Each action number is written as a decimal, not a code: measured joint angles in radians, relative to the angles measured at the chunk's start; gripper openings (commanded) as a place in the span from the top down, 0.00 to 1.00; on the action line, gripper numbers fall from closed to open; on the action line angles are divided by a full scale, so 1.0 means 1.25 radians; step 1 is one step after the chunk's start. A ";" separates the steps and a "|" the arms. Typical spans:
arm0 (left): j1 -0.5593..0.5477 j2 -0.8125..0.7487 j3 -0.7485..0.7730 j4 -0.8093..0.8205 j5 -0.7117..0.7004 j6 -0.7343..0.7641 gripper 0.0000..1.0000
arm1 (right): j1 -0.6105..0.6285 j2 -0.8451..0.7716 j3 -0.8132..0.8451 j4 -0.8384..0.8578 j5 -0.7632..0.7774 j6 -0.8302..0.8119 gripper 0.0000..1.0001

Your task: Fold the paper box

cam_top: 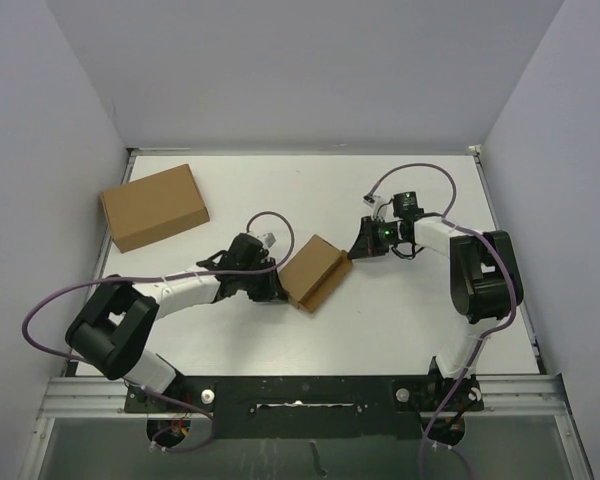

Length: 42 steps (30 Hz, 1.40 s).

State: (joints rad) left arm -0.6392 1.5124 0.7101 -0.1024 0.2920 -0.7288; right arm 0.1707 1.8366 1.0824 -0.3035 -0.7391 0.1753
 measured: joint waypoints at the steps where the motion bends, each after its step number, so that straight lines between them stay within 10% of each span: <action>1: 0.007 0.004 0.005 -0.001 0.002 0.006 0.89 | 0.000 0.000 -0.006 0.004 0.004 0.009 1.00; 13: 0.070 0.073 0.093 -0.017 0.056 0.117 0.81 | -0.004 -0.063 -0.078 0.054 0.081 0.116 1.00; 21: 0.094 0.070 0.112 -0.066 0.098 0.192 0.42 | -0.005 -0.072 -0.091 0.067 0.110 0.160 1.00; 34: 0.092 -0.066 0.108 -0.179 0.099 0.213 0.33 | 0.001 -0.072 -0.091 0.066 0.102 0.187 1.00; 42: -0.146 -0.107 0.153 -0.200 -0.103 0.387 0.02 | 0.006 -0.072 -0.091 0.066 0.100 0.187 1.00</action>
State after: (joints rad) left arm -0.8219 1.3781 0.9012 -0.3527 0.1631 -0.2455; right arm 0.1783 1.7466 0.9691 -0.2211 -0.6136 0.4095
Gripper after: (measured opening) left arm 0.866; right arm 0.025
